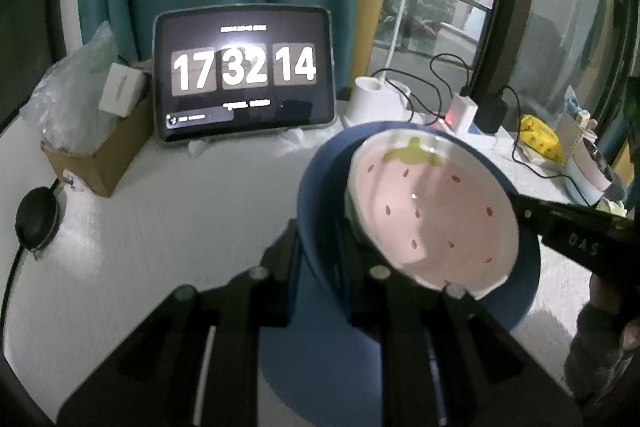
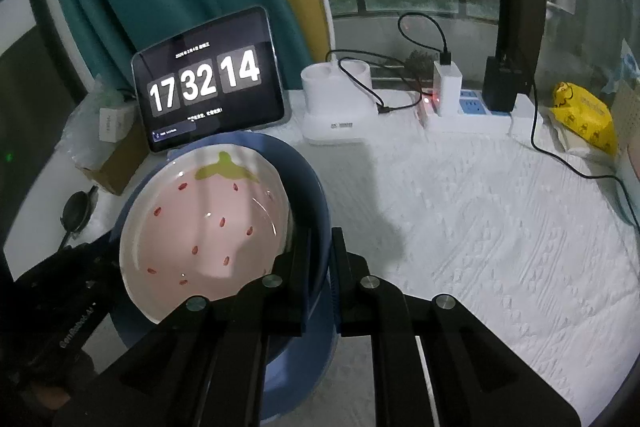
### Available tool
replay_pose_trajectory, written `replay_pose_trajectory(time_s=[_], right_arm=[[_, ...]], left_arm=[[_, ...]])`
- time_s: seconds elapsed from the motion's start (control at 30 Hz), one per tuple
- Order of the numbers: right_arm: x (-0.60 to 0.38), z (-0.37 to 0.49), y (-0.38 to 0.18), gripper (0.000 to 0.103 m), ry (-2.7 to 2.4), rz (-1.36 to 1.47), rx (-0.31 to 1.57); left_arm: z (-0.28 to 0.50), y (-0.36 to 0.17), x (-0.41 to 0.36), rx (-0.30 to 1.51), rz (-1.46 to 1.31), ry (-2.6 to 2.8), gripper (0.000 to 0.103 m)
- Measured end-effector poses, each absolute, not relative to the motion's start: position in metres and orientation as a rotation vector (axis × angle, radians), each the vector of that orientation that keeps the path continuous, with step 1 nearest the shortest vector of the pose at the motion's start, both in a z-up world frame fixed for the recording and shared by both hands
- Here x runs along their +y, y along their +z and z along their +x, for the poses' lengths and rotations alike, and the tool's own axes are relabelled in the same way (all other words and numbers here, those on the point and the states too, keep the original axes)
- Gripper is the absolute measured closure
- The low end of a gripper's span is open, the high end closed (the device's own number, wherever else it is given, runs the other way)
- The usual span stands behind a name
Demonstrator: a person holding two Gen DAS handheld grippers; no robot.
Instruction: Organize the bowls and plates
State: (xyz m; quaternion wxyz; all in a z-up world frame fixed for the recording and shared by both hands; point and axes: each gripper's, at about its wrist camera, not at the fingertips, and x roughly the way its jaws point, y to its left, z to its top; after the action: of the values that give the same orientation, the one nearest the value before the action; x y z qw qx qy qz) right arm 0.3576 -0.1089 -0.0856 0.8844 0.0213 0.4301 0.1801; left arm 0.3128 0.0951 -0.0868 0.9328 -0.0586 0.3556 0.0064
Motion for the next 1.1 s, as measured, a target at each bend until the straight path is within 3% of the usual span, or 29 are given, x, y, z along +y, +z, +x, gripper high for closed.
replay_pose_trajectory(time_s=[0.23, 0.57, 1.1], right_arm=[[-0.112, 0.36, -0.088, 0.091, 0.367, 0.042, 0.895], [-0.12, 0.35, -0.078, 0.071, 0.363, 0.033, 0.872], [-0.143, 0.32, -0.061, 0.07, 0.353, 0.038, 0.838]], left_arm=[[0.313, -0.085, 0.092, 0.698, -0.102, 0.052, 0.083], [0.309, -0.081, 0.093, 0.704, -0.105, 0.078, 0.076], [0.279, -0.067, 0.083, 0.693, -0.114, 0.081, 0.069]])
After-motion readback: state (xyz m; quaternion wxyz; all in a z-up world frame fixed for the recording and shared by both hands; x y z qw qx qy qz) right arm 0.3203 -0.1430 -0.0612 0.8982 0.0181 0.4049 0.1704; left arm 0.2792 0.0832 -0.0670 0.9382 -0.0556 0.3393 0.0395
